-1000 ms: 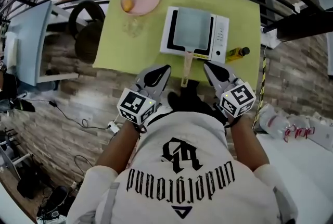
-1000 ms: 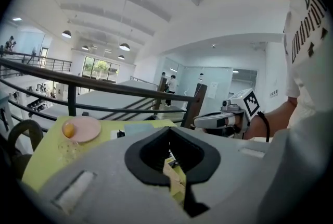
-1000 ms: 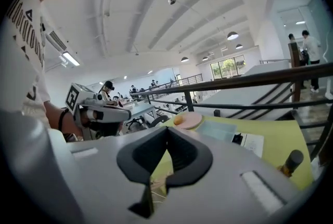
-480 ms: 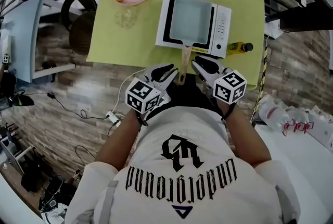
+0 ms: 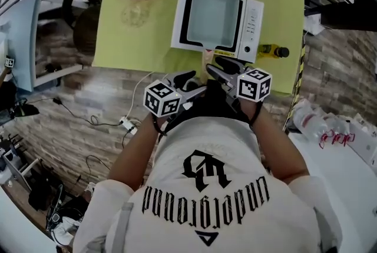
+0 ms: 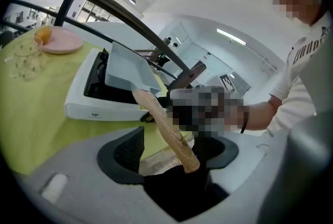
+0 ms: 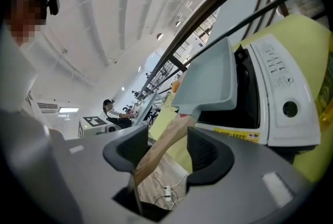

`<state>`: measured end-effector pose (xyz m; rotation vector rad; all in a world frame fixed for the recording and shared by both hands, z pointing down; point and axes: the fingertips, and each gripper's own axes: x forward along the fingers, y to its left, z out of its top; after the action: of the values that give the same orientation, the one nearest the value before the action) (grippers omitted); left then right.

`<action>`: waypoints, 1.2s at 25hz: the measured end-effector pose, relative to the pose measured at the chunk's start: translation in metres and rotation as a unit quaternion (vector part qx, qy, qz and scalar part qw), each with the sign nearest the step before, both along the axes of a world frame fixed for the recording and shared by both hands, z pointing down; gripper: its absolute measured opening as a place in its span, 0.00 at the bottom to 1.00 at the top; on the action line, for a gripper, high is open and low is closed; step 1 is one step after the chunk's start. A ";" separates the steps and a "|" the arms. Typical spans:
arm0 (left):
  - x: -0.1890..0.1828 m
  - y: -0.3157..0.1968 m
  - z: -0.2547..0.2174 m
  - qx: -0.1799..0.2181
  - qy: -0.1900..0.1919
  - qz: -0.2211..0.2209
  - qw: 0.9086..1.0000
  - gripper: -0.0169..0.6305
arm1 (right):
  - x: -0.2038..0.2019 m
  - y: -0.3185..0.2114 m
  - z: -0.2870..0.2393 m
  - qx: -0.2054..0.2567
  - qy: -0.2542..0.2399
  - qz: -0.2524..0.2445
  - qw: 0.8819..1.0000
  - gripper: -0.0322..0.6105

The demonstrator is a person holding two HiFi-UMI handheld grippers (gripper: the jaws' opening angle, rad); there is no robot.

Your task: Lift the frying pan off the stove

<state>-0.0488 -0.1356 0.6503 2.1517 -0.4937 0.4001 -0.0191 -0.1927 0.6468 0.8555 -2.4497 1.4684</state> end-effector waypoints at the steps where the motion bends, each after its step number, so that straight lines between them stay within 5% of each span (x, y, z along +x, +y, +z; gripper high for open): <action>1: 0.002 0.000 0.004 -0.009 0.006 0.004 1.000 0.52 | -0.002 0.000 0.004 -0.009 -0.008 -0.002 1.000 0.42; 13: 0.023 -0.007 0.021 -0.090 0.089 0.035 0.991 0.54 | -0.017 -0.021 0.034 -0.085 -0.093 -0.009 0.992 0.47; 18: 0.032 0.000 0.016 -0.128 0.142 0.059 0.980 0.50 | -0.025 -0.025 0.035 -0.102 -0.131 -0.015 0.986 0.47; 23: 0.038 0.005 0.013 -0.128 0.156 0.077 0.976 0.32 | -0.031 -0.028 0.035 -0.117 -0.174 -0.018 0.978 0.44; 30: 0.039 0.006 0.015 -0.123 0.150 0.077 0.978 0.30 | -0.033 -0.027 0.034 -0.109 -0.175 -0.035 0.978 0.39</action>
<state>-0.0099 -0.1298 0.6655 1.9690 -0.0996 0.2020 -0.0523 -0.2201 0.6807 0.4976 -2.4492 1.9576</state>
